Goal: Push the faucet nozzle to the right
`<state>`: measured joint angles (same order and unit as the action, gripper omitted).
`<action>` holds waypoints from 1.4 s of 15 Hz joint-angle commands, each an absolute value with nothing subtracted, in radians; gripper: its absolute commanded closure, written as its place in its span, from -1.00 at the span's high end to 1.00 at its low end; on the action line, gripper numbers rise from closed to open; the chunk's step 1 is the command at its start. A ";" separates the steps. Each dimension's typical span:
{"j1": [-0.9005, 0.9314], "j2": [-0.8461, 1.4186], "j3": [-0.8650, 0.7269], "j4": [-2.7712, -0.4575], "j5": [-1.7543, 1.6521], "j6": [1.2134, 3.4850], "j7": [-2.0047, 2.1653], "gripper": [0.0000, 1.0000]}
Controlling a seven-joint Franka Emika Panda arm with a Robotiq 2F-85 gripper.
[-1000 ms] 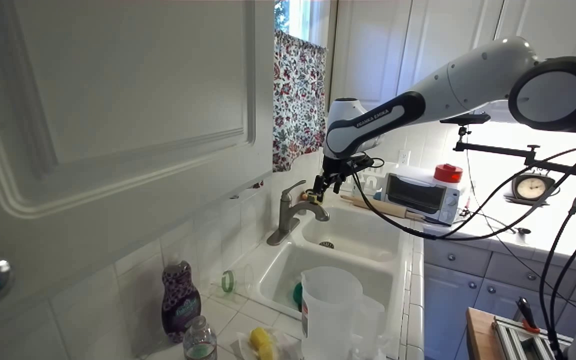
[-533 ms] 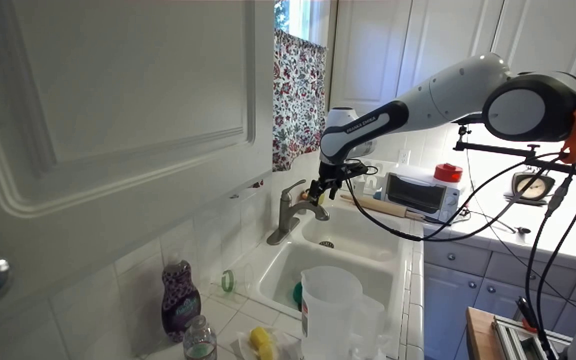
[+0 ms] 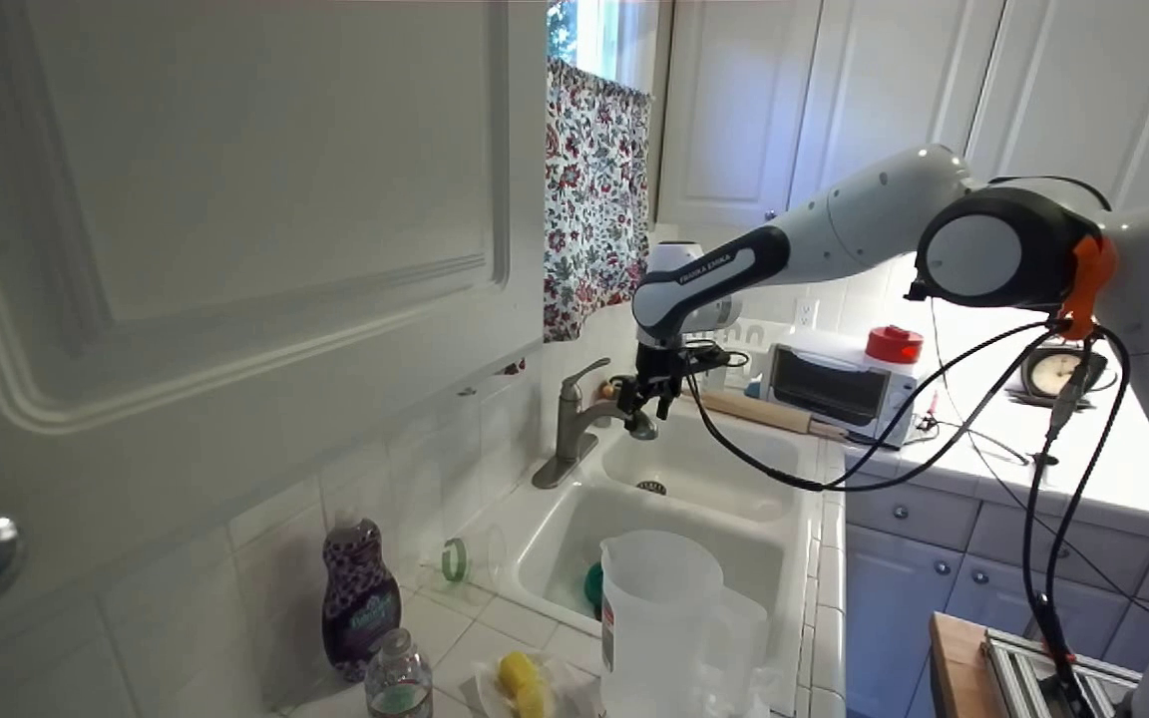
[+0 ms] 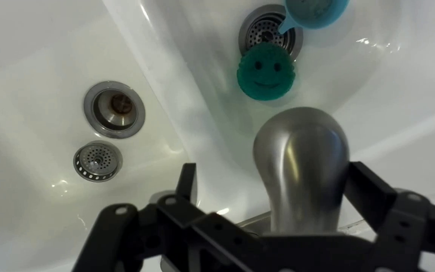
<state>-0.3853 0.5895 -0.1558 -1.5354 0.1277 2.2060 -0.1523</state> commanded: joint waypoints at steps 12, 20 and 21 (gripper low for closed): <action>-0.445 0.726 -0.204 -1.319 -0.027 2.183 -0.303 1.00; -0.508 0.847 -0.183 -1.111 -0.004 2.161 -0.352 1.00; -0.516 0.864 -0.181 -1.078 -0.004 2.144 -0.355 1.00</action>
<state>-0.4781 0.7850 -0.2013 -1.2217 -0.0116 2.1835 -0.3303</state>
